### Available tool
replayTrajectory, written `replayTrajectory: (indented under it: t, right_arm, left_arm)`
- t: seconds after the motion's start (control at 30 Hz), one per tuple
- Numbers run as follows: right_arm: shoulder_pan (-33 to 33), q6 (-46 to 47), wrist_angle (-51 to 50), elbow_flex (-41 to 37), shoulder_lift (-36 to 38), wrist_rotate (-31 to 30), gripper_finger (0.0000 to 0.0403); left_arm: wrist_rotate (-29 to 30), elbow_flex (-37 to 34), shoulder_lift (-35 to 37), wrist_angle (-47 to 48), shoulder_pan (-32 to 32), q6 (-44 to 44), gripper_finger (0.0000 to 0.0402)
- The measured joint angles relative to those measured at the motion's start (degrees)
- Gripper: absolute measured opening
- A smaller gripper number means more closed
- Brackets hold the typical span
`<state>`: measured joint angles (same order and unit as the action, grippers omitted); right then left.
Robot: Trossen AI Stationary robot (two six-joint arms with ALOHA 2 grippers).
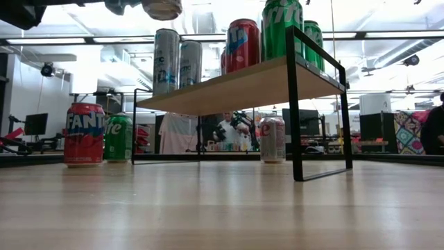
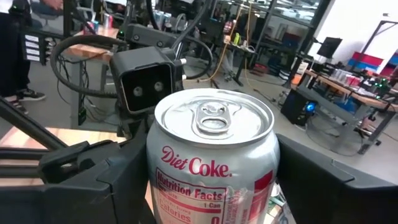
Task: Place canned beverage on shelf
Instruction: Put the silver soda can on the shelf aligned with the other silver soda can
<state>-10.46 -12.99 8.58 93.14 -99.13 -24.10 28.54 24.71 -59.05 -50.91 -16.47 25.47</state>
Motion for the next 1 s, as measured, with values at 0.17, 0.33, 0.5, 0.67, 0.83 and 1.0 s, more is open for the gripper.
replayTrajectory:
  t: [0.17, 0.33, 0.5, 0.67, 0.83, 1.0]
  right_arm:
    - [0.0, 0.9, 0.1, 0.0, 0.0, -0.1, 0.0317]
    - [0.0, 0.9, 0.3, 0.2, 0.7, -1.6, 0.0352]
    - [0.0, 0.8, -4.2, 0.1, 2.8, -2.9, 0.0356]
    - [0.0, 3.0, -7.5, 0.2, 5.5, -3.1, 0.0357]
    - [-0.1, 3.5, -10.2, 0.1, 6.8, -3.0, 0.0358]
    - [-0.2, 4.5, -11.8, 0.1, 8.9, -3.1, 0.0358]
  left_arm:
    - [0.3, 0.0, -0.3, -0.4, 0.0, -1.0, 0.0282]
    - [2.7, -0.2, -1.1, 1.0, 0.1, -3.5, 0.0282]
    - [8.3, -0.2, -3.1, 0.1, 0.2, -3.6, 0.0282]
    - [9.2, -0.2, -6.9, -2.0, 0.4, -7.0, 0.0282]
    - [11.3, -0.2, -13.7, -12.0, 1.4, -5.9, 0.0282]
    - [13.5, -0.1, -20.4, -19.8, 3.3, -5.0, 0.0282]
